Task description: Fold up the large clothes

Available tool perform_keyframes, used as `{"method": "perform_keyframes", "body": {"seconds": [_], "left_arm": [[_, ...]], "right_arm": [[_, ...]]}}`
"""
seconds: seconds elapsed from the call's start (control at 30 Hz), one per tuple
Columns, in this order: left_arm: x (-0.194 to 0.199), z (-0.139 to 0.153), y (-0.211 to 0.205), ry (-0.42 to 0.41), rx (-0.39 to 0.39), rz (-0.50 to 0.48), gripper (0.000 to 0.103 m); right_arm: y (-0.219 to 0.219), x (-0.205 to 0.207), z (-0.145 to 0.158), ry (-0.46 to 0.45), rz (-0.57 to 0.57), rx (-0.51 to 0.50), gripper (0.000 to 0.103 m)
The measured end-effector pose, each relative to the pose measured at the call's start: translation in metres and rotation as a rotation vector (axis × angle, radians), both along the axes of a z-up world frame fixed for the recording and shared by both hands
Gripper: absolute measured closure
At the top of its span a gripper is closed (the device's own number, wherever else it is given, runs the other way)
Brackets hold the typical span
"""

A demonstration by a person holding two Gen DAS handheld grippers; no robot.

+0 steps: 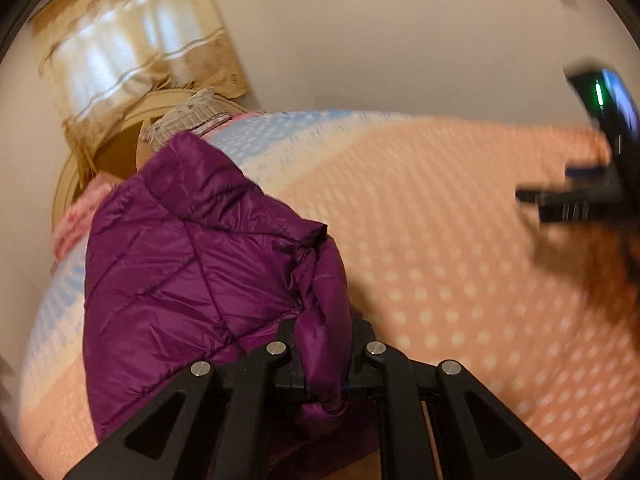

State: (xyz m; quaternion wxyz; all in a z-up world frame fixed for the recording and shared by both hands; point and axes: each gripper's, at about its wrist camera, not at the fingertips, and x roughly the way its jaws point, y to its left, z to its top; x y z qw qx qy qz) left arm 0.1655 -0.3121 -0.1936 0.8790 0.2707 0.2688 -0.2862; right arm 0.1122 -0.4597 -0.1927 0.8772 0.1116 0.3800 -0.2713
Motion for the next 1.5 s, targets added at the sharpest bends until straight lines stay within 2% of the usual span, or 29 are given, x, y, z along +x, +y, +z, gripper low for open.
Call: {"method": "perform_keyframes", "body": {"seconds": [0.1, 0.2, 0.3, 0.4, 0.47, 0.57, 0.8, 1.0, 1.1, 1.3, 1.43, 1.5], "left_arm": [[0.003, -0.01, 0.001, -0.008, 0.017, -0.005, 0.094], [0.008, -0.004, 0.001, -0.015, 0.02, 0.0, 0.091], [-0.006, -0.003, -0.006, -0.039, 0.05, -0.005, 0.087], [-0.021, -0.003, -0.012, -0.071, 0.079, -0.011, 0.076], [-0.03, 0.005, -0.014, -0.073, 0.058, -0.02, 0.054], [-0.041, 0.022, -0.018, -0.113, 0.023, -0.025, 0.035], [-0.045, 0.076, -0.003, -0.171, -0.07, 0.024, 0.031], [-0.002, 0.101, 0.041, -0.203, -0.089, 0.197, 0.029], [0.022, 0.106, 0.066, -0.198, -0.106, 0.278, 0.029], [0.079, 0.096, 0.106, -0.208, -0.103, 0.451, 0.028], [0.122, 0.085, 0.132, -0.153, -0.118, 0.598, 0.028], [0.136, 0.081, 0.139, -0.135, -0.129, 0.626, 0.028]], "right_arm": [[0.0, 0.01, 0.0, -0.003, 0.003, 0.017, 0.005], [-0.005, 0.005, -0.001, -0.011, 0.001, 0.018, 0.005], [-0.006, 0.004, -0.003, -0.007, 0.002, 0.022, 0.005], [-0.005, 0.005, -0.006, -0.003, 0.007, 0.022, 0.005], [-0.007, 0.008, -0.008, 0.002, 0.012, 0.02, 0.005], [-0.006, 0.008, -0.008, 0.004, 0.014, 0.015, 0.005], [-0.005, 0.01, -0.004, -0.009, 0.018, 0.035, 0.005], [0.013, 0.033, 0.014, -0.035, 0.074, 0.038, 0.006], [0.028, 0.055, 0.025, -0.047, 0.119, 0.04, 0.011], [0.072, 0.107, 0.055, -0.089, 0.218, 0.02, 0.011], [0.097, 0.14, 0.079, -0.119, 0.255, 0.019, 0.018], [0.111, 0.157, 0.092, -0.139, 0.27, 0.032, 0.021]]}}
